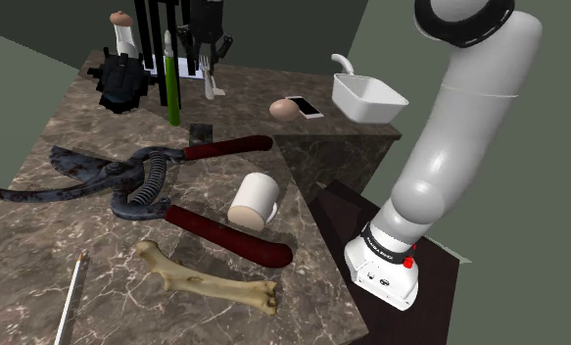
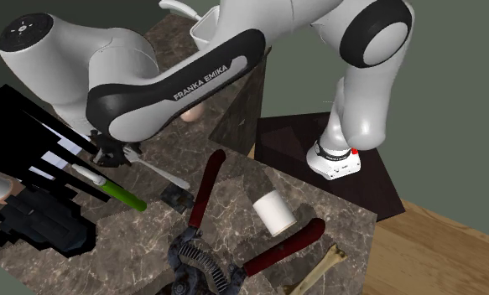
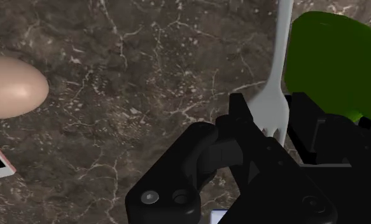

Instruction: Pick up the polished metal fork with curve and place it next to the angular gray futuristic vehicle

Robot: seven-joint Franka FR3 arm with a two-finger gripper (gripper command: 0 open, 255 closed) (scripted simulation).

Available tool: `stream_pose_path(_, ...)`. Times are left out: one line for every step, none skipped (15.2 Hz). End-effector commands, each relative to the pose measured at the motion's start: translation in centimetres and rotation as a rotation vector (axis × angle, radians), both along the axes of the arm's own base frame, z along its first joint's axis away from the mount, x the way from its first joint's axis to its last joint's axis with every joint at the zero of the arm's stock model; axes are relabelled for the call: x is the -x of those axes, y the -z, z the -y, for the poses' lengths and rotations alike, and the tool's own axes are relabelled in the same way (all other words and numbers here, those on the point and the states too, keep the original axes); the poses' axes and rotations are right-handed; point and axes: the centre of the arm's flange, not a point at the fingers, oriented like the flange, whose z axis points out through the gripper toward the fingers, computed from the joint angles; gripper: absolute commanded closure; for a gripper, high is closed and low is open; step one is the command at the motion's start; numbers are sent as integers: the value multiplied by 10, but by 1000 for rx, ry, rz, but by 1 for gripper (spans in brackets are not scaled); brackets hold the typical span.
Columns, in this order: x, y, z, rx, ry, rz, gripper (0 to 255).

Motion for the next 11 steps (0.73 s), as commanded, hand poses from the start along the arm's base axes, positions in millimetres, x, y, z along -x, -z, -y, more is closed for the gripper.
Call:
stream_pose_path(-32,2,3,1,2,0,255)
stream_pose_path(-46,1,4,1,2,0,255)
stream_pose_path(-54,1,4,1,2,0,255)
stream_pose_path(-54,7,4,1,2,0,255)
stream_pose_path(-54,12,4,1,2,0,255)
stream_pose_path(-54,17,4,1,2,0,255)
stream_pose_path(-54,23,4,1,2,0,255)
stream_pose_path(-54,28,4,1,2,0,255)
stream_pose_path(-54,33,4,1,2,0,255)
stream_pose_path(-54,38,4,1,2,0,255)
stream_pose_path(-54,44,4,1,2,0,255)
